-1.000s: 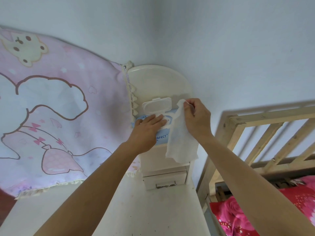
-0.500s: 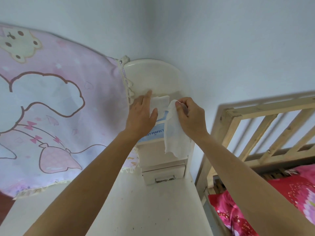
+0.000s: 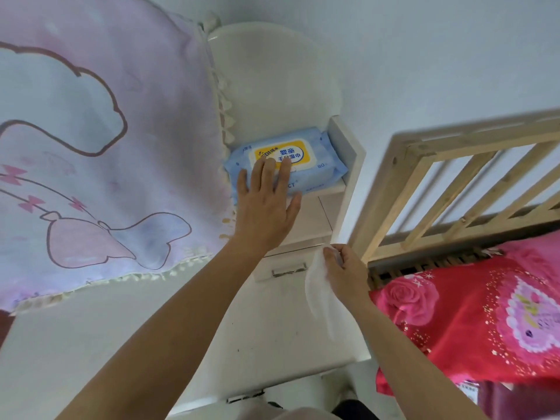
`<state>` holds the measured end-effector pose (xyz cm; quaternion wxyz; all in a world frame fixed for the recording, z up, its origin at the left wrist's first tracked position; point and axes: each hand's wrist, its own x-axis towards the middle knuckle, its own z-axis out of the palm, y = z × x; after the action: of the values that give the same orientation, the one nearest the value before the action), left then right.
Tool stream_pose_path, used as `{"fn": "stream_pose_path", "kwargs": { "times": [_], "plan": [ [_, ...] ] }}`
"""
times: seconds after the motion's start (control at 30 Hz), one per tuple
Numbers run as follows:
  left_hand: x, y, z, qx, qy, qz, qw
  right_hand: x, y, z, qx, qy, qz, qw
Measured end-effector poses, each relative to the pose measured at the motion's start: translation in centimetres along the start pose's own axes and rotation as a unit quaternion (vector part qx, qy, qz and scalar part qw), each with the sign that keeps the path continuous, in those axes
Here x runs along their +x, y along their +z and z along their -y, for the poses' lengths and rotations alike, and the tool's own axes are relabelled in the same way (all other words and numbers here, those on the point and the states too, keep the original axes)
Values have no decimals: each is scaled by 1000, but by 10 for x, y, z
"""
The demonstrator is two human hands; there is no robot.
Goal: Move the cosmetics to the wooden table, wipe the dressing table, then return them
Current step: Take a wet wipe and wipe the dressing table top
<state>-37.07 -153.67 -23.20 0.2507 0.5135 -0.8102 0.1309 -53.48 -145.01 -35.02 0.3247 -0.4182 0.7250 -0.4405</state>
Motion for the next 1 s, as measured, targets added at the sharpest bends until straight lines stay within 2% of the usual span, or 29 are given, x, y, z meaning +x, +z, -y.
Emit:
{"fn": "stream_pose_path", "kwargs": {
  "times": [0.13, 0.2, 0.27, 0.3, 0.37, 0.4, 0.47, 0.53, 0.6, 0.67, 0.77, 0.83, 0.9, 1.0],
  "plan": [
    [-46, 25, 4, -77, -7, -89, 993, -23, 7, -24, 44, 75, 31, 996],
    [-84, 41, -1, -125, -56, -64, 989, -36, 7, -31, 76, 117, 40, 989],
    [-129, 55, -9, -206, -132, 64, 968, -46, 5, -38, 103, 149, 52, 982],
    [-150, 62, -11, -238, -171, 162, 942, -50, 4, -41, 108, 164, 62, 979],
    [-183, 74, -8, -271, -231, 358, 863, -54, 4, -43, 109, 194, 83, 971],
    [-195, 79, -6, -280, -249, 423, 825, -54, 5, -44, 115, 206, 92, 967],
    [-206, 84, -6, -295, -257, 486, 781, -55, 6, -44, 132, 213, 114, 961],
    [-204, 86, -10, -333, -259, 490, 763, -54, 4, -44, 138, 199, 138, 960],
    [-197, 86, -14, -402, -308, 429, 748, -52, 3, -45, 118, 185, 148, 964],
    [-188, 84, -11, -464, -375, 367, 714, -46, 1, -51, 73, 171, 128, 974],
    [-179, 77, -6, -531, -388, 360, 662, -40, -2, -63, 62, 193, 83, 976],
    [-174, 72, -5, -565, -394, 356, 631, -42, -1, -67, 149, 251, 70, 954],
    [-169, 68, -5, -602, -422, 330, 592, -46, 4, -72, 253, 312, 97, 911],
    [-167, 66, -6, -629, -455, 313, 547, -56, 15, -91, 296, 362, 263, 844]
  ]
}}
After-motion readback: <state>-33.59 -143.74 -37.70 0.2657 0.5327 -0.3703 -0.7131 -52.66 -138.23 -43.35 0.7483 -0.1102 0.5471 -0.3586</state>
